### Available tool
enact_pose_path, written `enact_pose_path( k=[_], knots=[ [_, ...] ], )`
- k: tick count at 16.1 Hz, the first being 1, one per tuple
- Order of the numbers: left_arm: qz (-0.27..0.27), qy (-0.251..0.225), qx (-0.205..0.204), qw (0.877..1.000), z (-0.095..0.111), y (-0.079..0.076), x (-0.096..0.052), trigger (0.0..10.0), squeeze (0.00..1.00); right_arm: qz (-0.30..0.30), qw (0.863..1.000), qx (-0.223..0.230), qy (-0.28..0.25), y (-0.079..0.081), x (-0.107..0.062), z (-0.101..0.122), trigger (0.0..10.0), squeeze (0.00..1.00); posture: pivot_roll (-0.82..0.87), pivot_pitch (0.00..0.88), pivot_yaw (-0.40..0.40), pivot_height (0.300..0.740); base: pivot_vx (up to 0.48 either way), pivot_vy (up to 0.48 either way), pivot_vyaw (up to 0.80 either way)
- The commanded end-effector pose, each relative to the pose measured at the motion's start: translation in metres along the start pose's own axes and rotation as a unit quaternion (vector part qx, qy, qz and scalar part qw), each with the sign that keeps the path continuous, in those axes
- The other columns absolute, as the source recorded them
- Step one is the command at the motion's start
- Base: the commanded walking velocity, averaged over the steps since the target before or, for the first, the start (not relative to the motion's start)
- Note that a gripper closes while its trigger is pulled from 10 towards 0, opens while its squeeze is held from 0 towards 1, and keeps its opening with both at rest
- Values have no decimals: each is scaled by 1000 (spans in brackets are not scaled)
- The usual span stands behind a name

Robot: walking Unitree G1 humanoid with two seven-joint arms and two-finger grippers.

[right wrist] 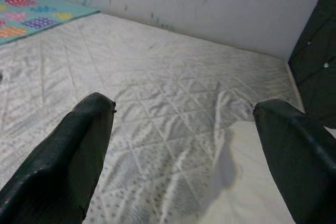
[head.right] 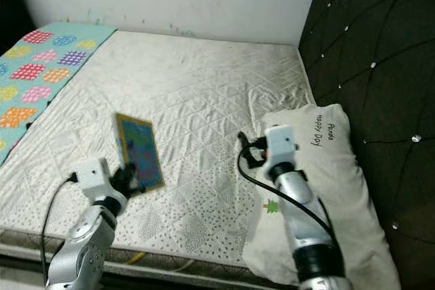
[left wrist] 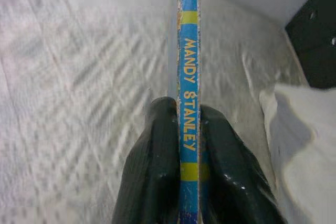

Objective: Clean up the room

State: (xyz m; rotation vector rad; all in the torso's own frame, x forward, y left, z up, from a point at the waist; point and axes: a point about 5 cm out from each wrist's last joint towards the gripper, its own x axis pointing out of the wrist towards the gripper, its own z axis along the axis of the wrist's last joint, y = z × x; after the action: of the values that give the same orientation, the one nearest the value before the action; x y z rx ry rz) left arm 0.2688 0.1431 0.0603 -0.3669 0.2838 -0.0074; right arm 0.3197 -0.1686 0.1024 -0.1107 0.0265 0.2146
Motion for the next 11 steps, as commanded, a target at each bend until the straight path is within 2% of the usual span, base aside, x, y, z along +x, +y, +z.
enact_pose_path(
  k=[1, 4, 6, 8, 9, 11],
  knots=[
    [-28, 4, -8, 1000, 5, -13, 5, 10000, 0, -12, 1000, -8, -3, -8, -3, 4, 10000, 0, -161, 0, -20, 740, 0, 0, 0],
    [-61, 72, -13, 995, -3, -21, 10, 10000, 0, -35, 999, -25, 1, -24, -14, 9, 10000, 0, -174, 0, -21, 740, 0, 0, 0],
    [-79, 96, -18, 992, 0, -28, 16, 10000, 0, -57, 998, -38, 11, -38, -25, 7, 10000, 0, -191, 13, -9, 740, 0, 0, 0],
    [-102, 99, -26, 990, 5, -33, 18, 10000, 0, -74, 997, -34, 9, -46, -34, 9, 10000, 0, -201, 35, -2, 740, 0, 0, 0],
    [-108, 94, -24, 989, 7, -33, 18, 10000, 0, -81, 997, -17, 11, -46, -37, 10, 10000, 0, -204, 37, 3, 740, 0, 0, 0],
    [-113, 55, -15, 992, 17, -32, 17, 10000, 0, -79, 997, 9, 4, -37, -39, 11, 10000, 0, -204, 23, 10, 740, 0, 0, 0]
  ],
)
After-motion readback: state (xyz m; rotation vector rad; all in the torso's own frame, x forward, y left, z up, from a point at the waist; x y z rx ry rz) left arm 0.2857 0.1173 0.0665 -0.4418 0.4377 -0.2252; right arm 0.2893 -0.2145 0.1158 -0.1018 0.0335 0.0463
